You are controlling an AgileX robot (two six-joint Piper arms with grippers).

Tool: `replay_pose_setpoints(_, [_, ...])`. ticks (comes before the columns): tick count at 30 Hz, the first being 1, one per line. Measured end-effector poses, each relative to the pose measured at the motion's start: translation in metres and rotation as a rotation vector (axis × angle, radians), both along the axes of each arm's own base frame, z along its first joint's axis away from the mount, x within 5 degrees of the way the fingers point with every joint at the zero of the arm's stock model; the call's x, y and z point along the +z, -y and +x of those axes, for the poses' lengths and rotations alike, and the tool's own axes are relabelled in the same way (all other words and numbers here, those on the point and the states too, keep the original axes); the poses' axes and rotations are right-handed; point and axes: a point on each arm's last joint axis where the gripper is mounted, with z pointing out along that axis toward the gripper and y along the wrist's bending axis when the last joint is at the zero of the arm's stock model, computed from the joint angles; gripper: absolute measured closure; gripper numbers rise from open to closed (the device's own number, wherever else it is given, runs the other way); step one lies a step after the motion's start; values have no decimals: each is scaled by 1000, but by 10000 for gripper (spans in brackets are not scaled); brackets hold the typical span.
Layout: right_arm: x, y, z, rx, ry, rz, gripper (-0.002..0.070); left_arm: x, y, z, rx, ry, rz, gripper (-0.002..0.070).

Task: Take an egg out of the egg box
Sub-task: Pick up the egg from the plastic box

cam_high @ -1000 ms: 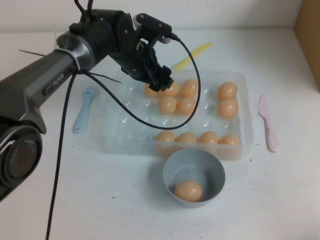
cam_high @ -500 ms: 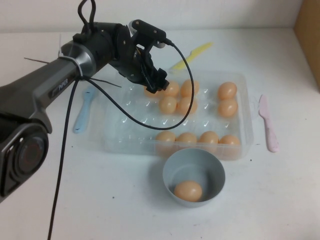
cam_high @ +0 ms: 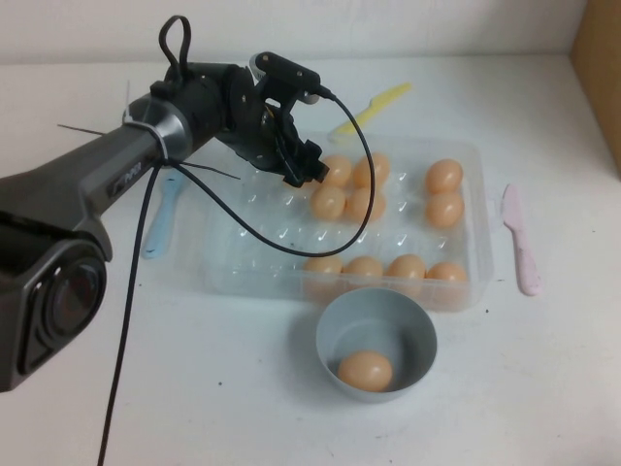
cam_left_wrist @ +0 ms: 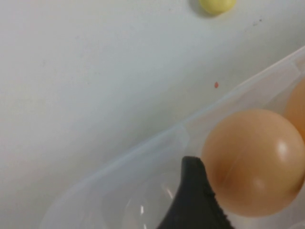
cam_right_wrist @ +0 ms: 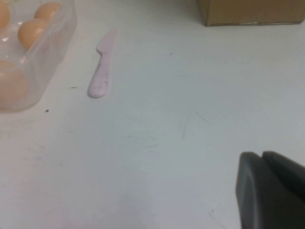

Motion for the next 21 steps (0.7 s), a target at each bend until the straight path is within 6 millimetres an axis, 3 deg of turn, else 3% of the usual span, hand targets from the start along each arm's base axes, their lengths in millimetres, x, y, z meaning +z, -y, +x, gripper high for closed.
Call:
replay_pose_setpoints(5, [0, 0, 0, 0, 0, 0, 694, -8, 1, 2, 3, -7, -3, 244])
replay_pose_setpoints(10, [0, 0, 0, 0, 0, 0, 694, -11, 1, 2, 3, -10, -3, 339])
replay_pose_setpoints(14, [0, 0, 0, 0, 0, 0, 694, -10, 1, 2, 3, -10, -3, 344])
replay_pose_setpoints(17, [0, 0, 0, 0, 0, 0, 694, -1, 0, 0, -2, -3, 8, 345])
replay_pose_setpoints(21, [0, 0, 0, 0, 0, 0, 694, 31, 0, -9, -28, 48, 40, 347])
